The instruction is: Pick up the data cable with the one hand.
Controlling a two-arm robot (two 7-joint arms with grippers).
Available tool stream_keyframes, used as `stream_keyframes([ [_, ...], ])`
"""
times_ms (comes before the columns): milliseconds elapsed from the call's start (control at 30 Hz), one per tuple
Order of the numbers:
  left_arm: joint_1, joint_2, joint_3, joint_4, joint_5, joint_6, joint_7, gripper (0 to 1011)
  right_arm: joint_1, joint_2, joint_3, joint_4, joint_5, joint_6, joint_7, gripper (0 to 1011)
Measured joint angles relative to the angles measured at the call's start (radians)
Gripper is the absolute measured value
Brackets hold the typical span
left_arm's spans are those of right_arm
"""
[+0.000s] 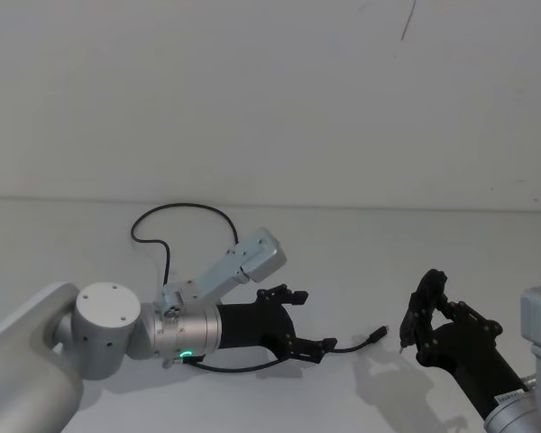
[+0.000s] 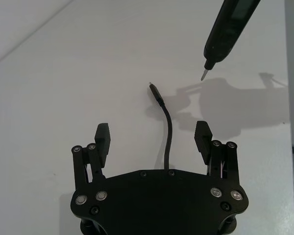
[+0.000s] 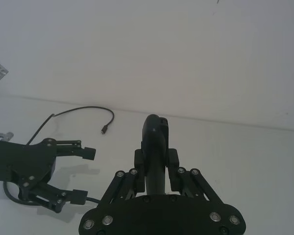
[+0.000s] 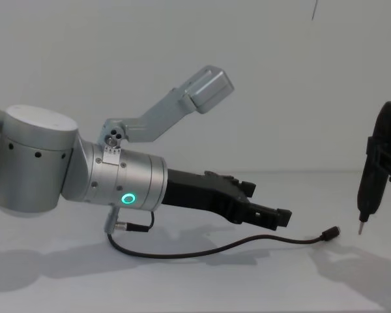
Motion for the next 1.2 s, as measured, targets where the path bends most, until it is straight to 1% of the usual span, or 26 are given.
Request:
stream_keyframes([
  [267,-0.019,0.001,0.020,0.025,-0.005,0.008,-0.031,1001,0.000,0.000,0.000,0.000,0.000,0.000,0.000,269],
  [600,-0.028,-0.007,0.044,0.047,-0.006,0.011,-0.049,1001,0.000,0.000,0.000,0.000,0.000,0.000,0.000,269],
  [900,-0.031,-0.010,0.056,0.056,-0.003,0.014,-0.052,1001,0.000,0.000,0.000,0.000,0.000,0.000,0.000,269],
  [1200,-0.029,-0.008,0.061,0.059,0.010,0.021,-0.042,1001,0.000,0.000,0.000,0.000,0.000,0.000,0.000,269],
])
